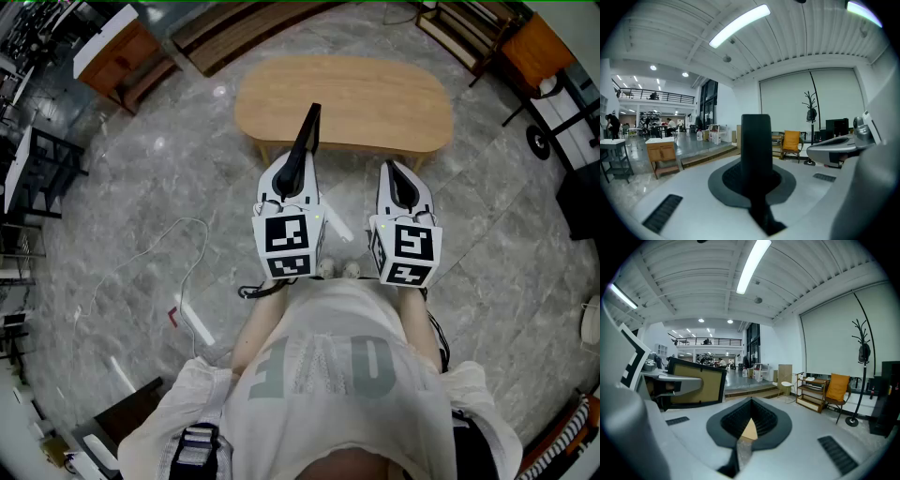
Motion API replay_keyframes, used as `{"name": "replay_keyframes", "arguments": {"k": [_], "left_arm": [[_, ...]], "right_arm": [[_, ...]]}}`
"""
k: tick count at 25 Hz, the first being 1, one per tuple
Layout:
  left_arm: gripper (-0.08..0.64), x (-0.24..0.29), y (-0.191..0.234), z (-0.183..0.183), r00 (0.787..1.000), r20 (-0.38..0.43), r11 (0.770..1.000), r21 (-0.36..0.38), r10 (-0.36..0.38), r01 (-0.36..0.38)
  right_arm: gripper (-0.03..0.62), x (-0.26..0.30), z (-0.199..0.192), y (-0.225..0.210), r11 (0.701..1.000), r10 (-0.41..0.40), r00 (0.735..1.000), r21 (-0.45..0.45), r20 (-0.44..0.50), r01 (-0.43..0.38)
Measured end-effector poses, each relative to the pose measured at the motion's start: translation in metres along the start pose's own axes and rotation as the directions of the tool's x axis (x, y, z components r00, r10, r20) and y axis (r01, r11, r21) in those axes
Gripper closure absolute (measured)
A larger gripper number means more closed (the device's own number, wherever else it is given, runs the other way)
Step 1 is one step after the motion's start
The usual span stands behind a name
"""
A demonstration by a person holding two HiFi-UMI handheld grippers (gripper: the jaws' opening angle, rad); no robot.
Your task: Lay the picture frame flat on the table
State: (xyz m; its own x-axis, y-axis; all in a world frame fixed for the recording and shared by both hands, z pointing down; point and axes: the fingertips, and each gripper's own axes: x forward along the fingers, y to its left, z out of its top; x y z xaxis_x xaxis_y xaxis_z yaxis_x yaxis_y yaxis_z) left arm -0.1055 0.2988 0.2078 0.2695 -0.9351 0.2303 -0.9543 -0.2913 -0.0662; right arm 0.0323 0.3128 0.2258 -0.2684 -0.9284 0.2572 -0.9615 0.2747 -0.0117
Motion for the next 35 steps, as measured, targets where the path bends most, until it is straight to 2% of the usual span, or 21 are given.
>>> {"name": "replay_keyframes", "arguments": {"k": [11, 15, 19, 24, 30, 35], "left_arm": [[0.540, 0.009, 0.000, -0.002, 1.000, -0.016, 0.998, -0.065, 0.003, -0.004], [0.540, 0.010, -0.003, -0.003, 1.000, -0.008, 0.996, -0.085, 0.013, -0.014], [0.540, 0.007, -0.005, -0.003, 0.999, 0.016, 0.993, -0.108, 0.045, -0.043], [0.540, 0.004, -0.001, -0.003, 0.995, 0.038, 0.987, -0.135, 0.094, -0.088], [0.540, 0.009, 0.002, 0.016, 0.987, 0.088, 0.985, -0.122, 0.132, -0.121], [0.540, 0.019, 0.000, 0.028, 0.984, 0.116, 0.987, -0.107, 0.136, -0.123]], "right_arm": [[0.586, 0.004, -0.008, -0.013, 1.000, 0.002, 0.999, -0.027, -0.033, -0.003], [0.586, 0.002, -0.012, -0.022, 1.000, 0.019, 0.999, -0.011, -0.030, -0.019], [0.586, -0.002, -0.015, -0.034, 0.999, 0.046, 0.999, 0.024, 0.002, -0.046], [0.586, -0.004, -0.016, -0.042, 0.997, 0.080, 0.997, 0.020, 0.023, -0.080], [0.586, -0.001, -0.005, -0.049, 0.996, 0.094, 0.995, -0.009, 0.041, -0.094], [0.586, 0.005, 0.000, -0.058, 0.996, 0.094, 0.994, -0.016, 0.056, -0.093]]}}
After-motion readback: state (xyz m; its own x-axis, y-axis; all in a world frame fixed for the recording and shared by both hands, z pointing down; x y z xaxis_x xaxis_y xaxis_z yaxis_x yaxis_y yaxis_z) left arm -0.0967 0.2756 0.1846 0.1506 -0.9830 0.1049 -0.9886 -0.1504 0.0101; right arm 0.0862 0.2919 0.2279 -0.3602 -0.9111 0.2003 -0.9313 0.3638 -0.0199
